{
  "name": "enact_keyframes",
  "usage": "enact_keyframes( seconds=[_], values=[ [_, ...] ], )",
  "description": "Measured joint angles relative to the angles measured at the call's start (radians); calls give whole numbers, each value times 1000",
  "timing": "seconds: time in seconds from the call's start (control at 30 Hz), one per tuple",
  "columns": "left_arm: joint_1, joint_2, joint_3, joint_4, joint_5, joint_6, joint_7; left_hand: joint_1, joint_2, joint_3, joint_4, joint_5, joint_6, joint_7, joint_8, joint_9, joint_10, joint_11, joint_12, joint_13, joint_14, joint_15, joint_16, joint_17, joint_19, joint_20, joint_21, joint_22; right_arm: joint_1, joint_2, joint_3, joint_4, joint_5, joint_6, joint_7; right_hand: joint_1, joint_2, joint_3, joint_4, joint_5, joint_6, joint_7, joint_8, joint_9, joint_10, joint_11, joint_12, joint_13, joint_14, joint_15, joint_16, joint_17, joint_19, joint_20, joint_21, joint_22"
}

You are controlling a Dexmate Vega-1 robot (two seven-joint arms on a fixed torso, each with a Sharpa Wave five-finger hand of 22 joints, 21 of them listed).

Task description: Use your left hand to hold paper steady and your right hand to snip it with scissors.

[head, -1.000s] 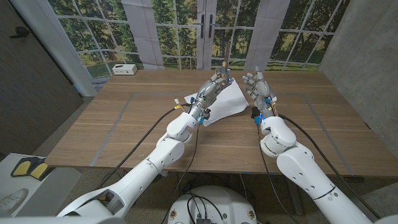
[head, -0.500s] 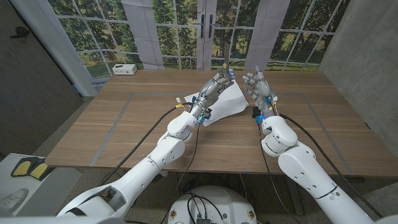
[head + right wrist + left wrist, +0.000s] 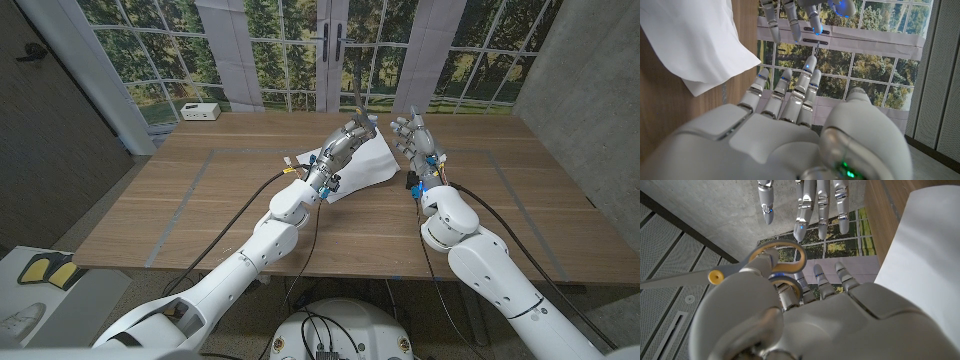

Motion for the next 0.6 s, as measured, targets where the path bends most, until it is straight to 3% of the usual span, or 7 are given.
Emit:
enact_keyframes(
  seconds=[0.13, 0.6],
  values=[
    [0, -1, 0, 1, 1, -2, 1, 0, -16, -12, -11, 0, 44, 29, -1, -10, 8, 0, -13, -14, 0, 0, -4, -10, 0, 0, 4, -1, 0, 0, 0, 0, 0, 0, 0, 0, 0, 0, 0, 0, 2, 2, -3, 0, 0, 0, 0, 0, 0, 0, 0, -1, 0, 0, 0, 0],
    [6, -7, -2, 4, 2, -10, 8, -25, -103, -83, -19, 26, 107, -15, 20, -63, 64, -2, -67, -75, 2, 2, -4, -39, 4, -4, 4, -9, 0, 0, -5, 0, 0, 0, -2, 0, 0, 0, 0, 0, 13, 2, -14, 3, 0, 0, 0, 0, 0, 0, 0, -8, 0, 0, 0, 0]
  ],
)
